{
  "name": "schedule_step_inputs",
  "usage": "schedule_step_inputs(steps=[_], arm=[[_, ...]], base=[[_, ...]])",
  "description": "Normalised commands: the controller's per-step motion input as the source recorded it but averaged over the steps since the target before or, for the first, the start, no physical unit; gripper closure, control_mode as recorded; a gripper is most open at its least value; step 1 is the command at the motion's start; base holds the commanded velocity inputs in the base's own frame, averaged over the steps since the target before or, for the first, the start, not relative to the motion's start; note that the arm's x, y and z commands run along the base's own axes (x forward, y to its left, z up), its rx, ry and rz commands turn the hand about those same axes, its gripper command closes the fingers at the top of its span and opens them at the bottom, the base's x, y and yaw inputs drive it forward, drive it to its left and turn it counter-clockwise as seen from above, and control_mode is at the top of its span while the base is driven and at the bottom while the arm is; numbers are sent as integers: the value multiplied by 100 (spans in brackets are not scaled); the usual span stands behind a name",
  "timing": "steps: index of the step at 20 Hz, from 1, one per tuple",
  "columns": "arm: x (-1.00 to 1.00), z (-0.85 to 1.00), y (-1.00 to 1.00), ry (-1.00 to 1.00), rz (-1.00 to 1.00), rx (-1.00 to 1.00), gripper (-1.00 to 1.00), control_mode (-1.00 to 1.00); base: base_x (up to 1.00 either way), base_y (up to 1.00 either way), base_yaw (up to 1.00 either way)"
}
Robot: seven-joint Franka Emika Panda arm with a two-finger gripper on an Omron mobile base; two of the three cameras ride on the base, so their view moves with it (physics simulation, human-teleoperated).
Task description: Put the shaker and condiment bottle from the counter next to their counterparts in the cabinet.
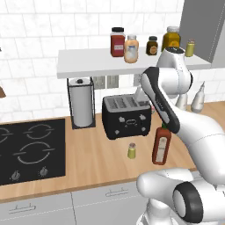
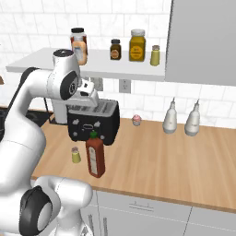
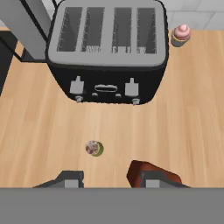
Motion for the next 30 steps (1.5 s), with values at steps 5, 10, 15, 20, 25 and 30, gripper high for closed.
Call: schedule_step_inputs(steps=[5, 10, 15, 20, 25, 30], arm=[[0, 0, -2, 0, 2, 0, -100, -100], [-23, 0, -39, -9, 18, 1, -100, -100], [-56, -3, -68, -20, 25, 12, -100, -100], [-53, -10, -29, -16, 9, 14, -100, -100], [-23, -12, -22, -20, 2, 7, -100, -100], [-19, -36, -21, -21, 7, 11, -100, -100]], base=[[0, 0, 0], [0, 0, 0], [0, 0, 0], [0, 0, 0], [0, 0, 0], [0, 0, 0]])
